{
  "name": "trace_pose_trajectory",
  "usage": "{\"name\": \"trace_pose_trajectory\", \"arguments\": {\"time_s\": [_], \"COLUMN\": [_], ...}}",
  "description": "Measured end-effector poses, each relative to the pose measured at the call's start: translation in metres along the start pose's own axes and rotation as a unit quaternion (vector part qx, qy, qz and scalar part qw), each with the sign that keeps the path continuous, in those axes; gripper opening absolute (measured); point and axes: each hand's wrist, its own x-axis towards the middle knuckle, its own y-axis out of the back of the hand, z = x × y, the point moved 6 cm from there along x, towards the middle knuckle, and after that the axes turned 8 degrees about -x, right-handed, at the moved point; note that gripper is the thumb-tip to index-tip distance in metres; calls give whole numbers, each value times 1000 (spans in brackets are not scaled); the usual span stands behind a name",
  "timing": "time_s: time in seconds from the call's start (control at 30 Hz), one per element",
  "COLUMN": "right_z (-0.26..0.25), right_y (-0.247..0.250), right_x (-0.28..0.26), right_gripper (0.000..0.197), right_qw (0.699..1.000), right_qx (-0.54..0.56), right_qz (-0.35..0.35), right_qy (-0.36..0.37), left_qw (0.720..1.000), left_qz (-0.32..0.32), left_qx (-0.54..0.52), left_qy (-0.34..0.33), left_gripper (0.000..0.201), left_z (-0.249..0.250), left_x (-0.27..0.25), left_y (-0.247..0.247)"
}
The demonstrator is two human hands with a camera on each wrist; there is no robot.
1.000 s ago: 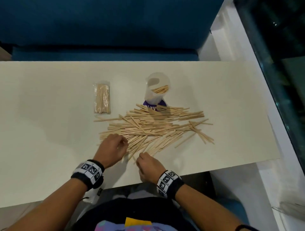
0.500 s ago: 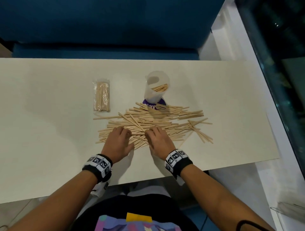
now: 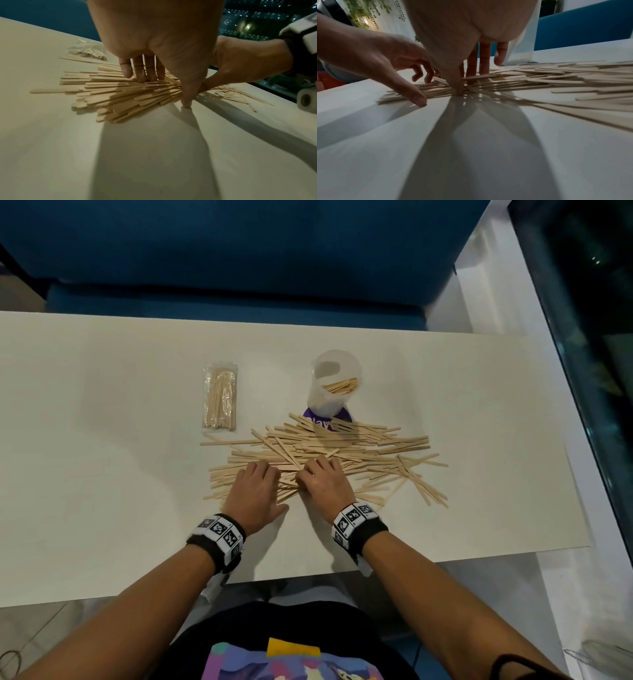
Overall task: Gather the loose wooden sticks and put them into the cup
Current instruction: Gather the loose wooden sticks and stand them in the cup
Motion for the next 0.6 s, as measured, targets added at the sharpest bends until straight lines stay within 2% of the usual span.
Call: {"name": "trace_pose_trajectory", "arguments": {"time_s": [0.13,0.27,0.43,0.6], "right_z": [8,8,7,14], "right_y": [8,11,15,18], "right_x": [-2,1,7,7], "right_gripper": [32,34,32,19], "right_qw": [1000,1000,1000,999], "right_qx": [-10,-4,11,13], "right_qz": [-2,-6,-10,-7], "right_qy": [-27,-18,-25,-32], "left_qw": [1000,999,995,995], "left_qz": [22,27,24,29], "left_qx": [11,-10,-92,-92], "left_qy": [2,-19,-20,-32], "left_gripper": [42,30,32,15], "left_z": [1,5,4,3], "left_x": [4,10,15,17], "left_y": [1,2,-3,-4]}}
